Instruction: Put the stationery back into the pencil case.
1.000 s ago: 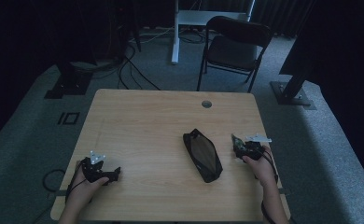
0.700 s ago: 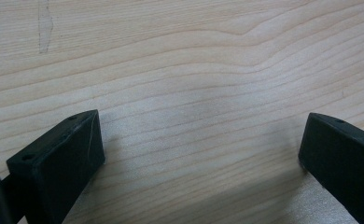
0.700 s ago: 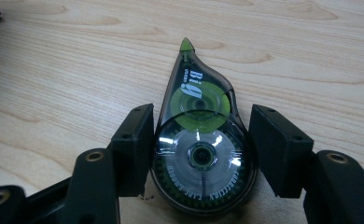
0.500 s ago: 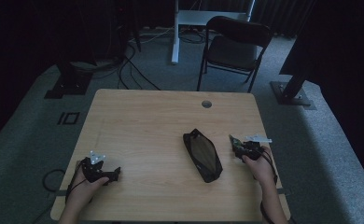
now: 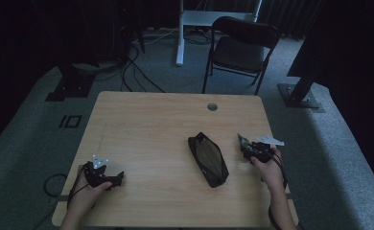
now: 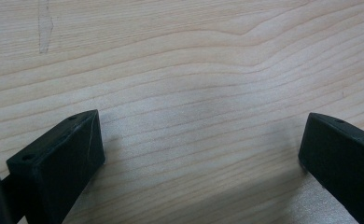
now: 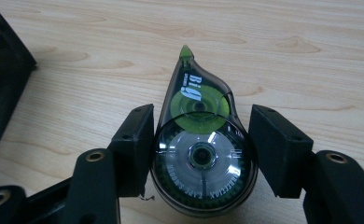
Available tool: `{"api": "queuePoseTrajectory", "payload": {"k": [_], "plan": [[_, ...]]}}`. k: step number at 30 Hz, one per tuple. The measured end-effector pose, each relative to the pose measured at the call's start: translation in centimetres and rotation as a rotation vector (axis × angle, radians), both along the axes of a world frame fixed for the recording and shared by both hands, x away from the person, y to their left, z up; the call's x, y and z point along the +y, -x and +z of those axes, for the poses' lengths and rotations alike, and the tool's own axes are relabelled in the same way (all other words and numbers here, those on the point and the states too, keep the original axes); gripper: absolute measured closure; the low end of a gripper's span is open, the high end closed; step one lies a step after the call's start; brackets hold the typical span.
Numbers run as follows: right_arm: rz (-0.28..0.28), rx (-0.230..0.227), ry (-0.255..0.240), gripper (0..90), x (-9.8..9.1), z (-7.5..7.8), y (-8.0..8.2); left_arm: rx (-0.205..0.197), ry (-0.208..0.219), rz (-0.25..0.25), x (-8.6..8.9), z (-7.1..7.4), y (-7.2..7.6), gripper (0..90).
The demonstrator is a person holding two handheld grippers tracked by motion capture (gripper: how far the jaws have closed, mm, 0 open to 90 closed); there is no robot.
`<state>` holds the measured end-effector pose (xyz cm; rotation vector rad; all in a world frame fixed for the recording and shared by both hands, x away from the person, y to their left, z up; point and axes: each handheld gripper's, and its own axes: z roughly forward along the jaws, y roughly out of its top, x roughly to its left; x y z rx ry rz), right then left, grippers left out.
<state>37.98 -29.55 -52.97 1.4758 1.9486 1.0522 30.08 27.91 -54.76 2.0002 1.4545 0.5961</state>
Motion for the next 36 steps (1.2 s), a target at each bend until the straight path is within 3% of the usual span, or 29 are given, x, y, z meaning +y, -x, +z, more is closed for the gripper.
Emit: {"api": "queuePoseTrajectory", "payload": {"k": [12, 28, 36], "plan": [[0.011, -0.059, 0.025, 41.6, 1.2, 2.6, 1.2, 0.0, 0.0, 0.0, 0.0, 0.0, 0.0, 0.3], [0.042, -0.144, 0.0, 41.5, 4.2, 7.0, 2.9, -0.001, 0.001, 0.001, 0.0, 0.0, 0.0, 0.3], [0.05, -0.201, 0.033, 41.5, 6.1, 8.9, 3.9, -0.001, 0.002, 0.0, 0.0, 0.0, 0.0, 0.3]]}}
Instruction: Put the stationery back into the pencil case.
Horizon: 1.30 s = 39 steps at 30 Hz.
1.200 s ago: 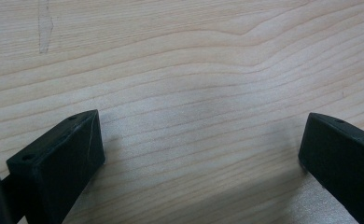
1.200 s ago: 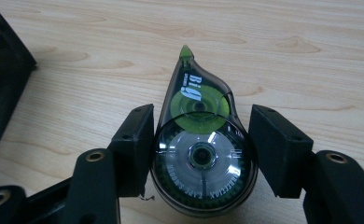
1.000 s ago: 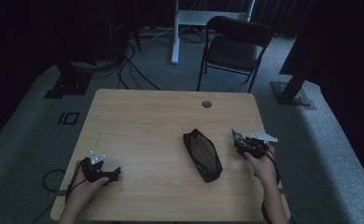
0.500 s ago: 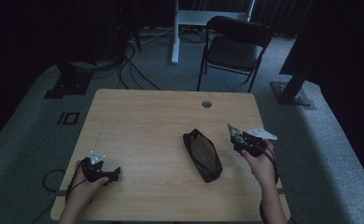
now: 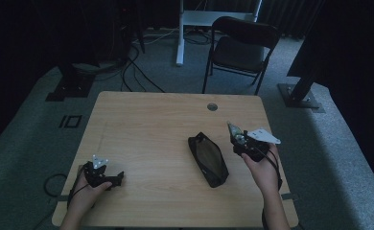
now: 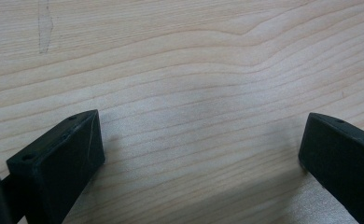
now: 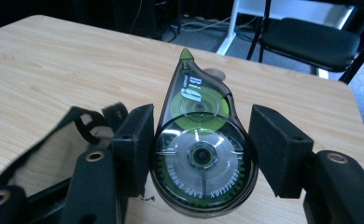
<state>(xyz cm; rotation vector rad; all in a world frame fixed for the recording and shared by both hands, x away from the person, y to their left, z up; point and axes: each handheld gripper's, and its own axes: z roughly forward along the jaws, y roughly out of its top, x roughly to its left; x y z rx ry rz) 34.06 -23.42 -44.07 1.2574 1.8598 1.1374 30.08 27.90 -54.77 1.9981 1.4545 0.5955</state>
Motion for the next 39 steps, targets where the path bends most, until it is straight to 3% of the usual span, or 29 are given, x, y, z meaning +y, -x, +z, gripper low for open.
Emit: {"api": "queuePoseTrajectory", "payload": {"k": [8, 20, 27, 39], "plan": [[0.026, -0.013, -0.01, 41.6, 2.1, 1.1, 1.0, -0.001, 0.0, 0.001, 0.0, 0.0, 0.0, 0.2], [0.054, 0.003, -0.046, 41.5, 4.5, 0.8, 2.2, 0.0, 0.0, 0.0, 0.0, 0.0, 0.0, 0.3], [0.076, 0.03, -0.022, 41.5, 6.4, 0.0, 2.3, 0.0, 0.0, 0.0, 0.0, 0.0, 0.0, 0.3], [0.082, 0.105, -0.034, 41.5, 8.2, -2.2, 1.8, -0.001, 0.0, 0.0, 0.0, 0.0, 0.0, 0.3]]}}
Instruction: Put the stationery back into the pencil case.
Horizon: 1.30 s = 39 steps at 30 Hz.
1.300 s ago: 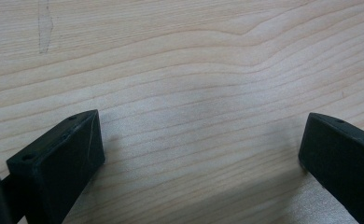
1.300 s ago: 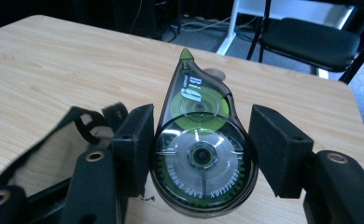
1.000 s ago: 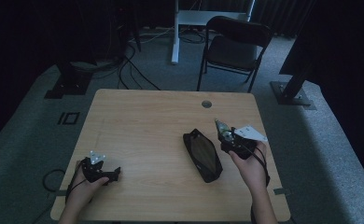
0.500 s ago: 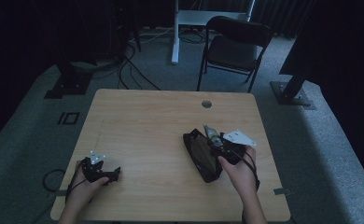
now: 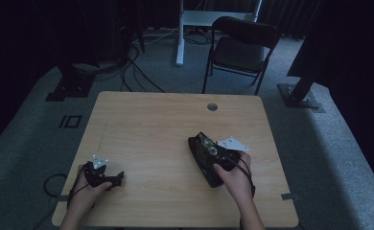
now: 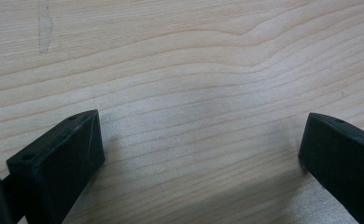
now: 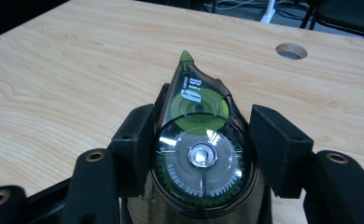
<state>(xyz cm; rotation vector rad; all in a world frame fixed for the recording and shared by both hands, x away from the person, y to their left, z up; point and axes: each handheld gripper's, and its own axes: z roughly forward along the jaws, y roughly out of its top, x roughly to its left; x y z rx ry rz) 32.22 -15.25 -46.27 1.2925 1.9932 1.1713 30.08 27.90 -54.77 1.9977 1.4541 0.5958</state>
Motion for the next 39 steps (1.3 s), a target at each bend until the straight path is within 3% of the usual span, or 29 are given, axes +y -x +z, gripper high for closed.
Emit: {"api": "queuePoseTrajectory", "payload": {"k": [5, 7, 10, 15, 25, 39], "plan": [[-0.008, 0.052, 0.005, 41.5, 0.3, -0.8, -0.4, 0.0, 0.0, 0.0, 0.0, 0.0, 0.0, 0.3], [-0.009, 0.057, 0.029, 41.6, 0.3, -1.1, -0.5, 0.0, 0.0, 0.0, 0.0, 0.0, 0.0, 0.2], [-0.009, 0.083, 0.013, 41.5, 0.4, -1.7, -0.8, 0.0, 0.0, 0.0, 0.0, 0.0, 0.0, 0.2], [-0.016, 0.114, 0.033, 41.5, 0.5, -2.7, -1.3, 0.0, 0.0, 0.0, 0.0, 0.0, 0.0, 0.3], [-0.02, 0.172, 0.052, 41.5, 1.0, -3.3, -2.2, 0.0, 0.0, 0.0, 0.0, 0.0, 0.0, 0.3], [-0.041, 0.194, 0.063, 41.1, 1.4, -3.6, -2.7, 0.0, 0.0, 0.0, 0.0, 0.0, 0.0, 0.2]]}}
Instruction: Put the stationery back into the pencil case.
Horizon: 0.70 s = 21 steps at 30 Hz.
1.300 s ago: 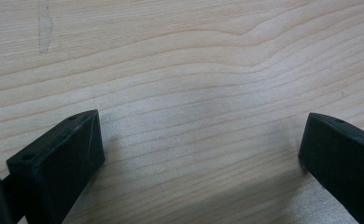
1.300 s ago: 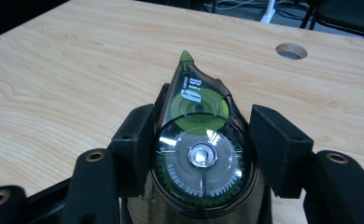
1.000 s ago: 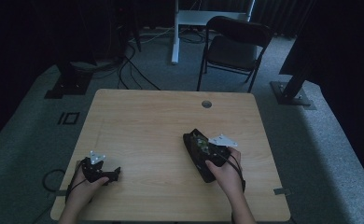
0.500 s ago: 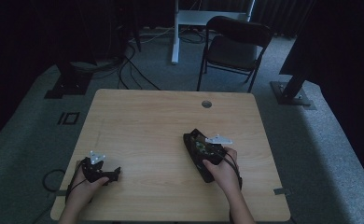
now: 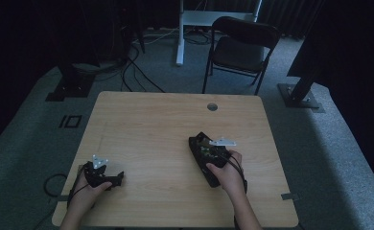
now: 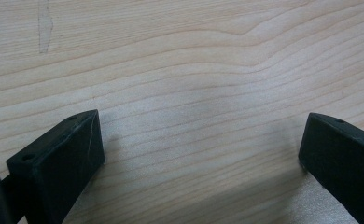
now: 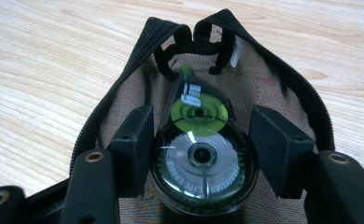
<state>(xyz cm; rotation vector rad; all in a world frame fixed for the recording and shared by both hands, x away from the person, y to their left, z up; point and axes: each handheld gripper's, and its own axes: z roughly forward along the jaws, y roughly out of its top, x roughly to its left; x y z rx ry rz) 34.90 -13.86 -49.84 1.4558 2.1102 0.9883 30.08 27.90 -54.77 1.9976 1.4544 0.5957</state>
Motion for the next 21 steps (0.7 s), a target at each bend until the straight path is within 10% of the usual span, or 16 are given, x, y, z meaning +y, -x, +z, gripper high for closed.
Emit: {"api": "queuePoseTrajectory", "payload": {"k": [21], "plan": [[-0.006, -0.016, -0.045, 37.6, -0.1, 1.2, 0.4, 0.0, 0.0, 0.0, 0.0, 0.0, 0.0, 0.3]]}}
